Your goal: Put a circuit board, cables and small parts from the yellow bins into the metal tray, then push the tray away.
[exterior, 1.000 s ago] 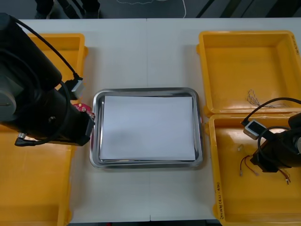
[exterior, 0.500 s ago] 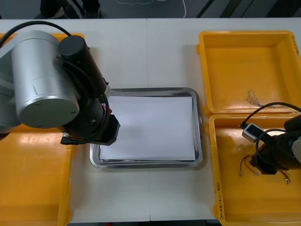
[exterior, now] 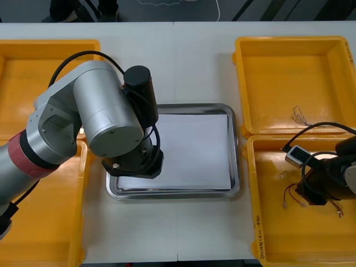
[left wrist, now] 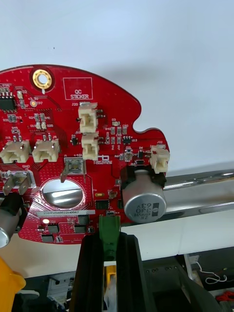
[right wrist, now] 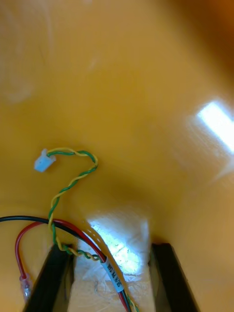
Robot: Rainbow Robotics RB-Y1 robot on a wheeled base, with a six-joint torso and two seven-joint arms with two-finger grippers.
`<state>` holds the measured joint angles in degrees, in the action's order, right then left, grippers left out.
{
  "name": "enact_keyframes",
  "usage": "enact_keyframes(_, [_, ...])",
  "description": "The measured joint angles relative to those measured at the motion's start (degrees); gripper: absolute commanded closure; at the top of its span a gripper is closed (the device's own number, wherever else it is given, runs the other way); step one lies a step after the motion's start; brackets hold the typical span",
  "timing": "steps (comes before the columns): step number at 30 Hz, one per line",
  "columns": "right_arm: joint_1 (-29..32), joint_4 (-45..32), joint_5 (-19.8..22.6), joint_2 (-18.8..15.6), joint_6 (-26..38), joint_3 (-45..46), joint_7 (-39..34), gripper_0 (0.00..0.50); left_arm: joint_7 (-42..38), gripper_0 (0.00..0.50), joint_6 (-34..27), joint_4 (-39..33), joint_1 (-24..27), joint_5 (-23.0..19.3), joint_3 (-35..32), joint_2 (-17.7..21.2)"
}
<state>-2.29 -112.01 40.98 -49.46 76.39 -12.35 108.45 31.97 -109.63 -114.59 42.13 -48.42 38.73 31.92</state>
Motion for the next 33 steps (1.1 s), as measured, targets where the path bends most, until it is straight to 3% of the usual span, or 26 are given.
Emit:
enact_keyframes(1, [0.0,0.02,-0.01,-0.02,-0.01,0.0,0.0,0.412,0.0,0.5,0.0,0.46,0.0,0.0,0.14,-0.17])
enact_keyframes(2, [0.0,0.04,-0.02,-0.03,-0.01,0.0,0.0,0.449,0.01,0.5,0.0,0.87,0.0,0.0,0.26,-0.3])
enact_keyframes(3, [0.0,0.05,-0.02,-0.05,-0.01,0.0,0.0,0.449,0.01,0.5,0.0,1.3,0.0,0.0,0.42,-0.41])
enact_keyframes(4, [0.0,0.07,-0.02,-0.06,-0.01,0.0,0.0,0.5,0.01,0.5,0.0,1.7,0.0,0.0,0.62,-0.48])
enact_keyframes(21, [-0.21,-0.08,0.14,-0.12,0.87,0.14,-0.01,0.5,2.5,0.5,0.0,2.95,-2.81,6.07,2.5,-1.92])
enact_keyframes(33, [-0.75,-8.54,4.98,-0.12,14.89,6.43,-0.07,0.5,6.07,0.5,0.45,5.49,-4.19,7.73,2.5,-4.08])
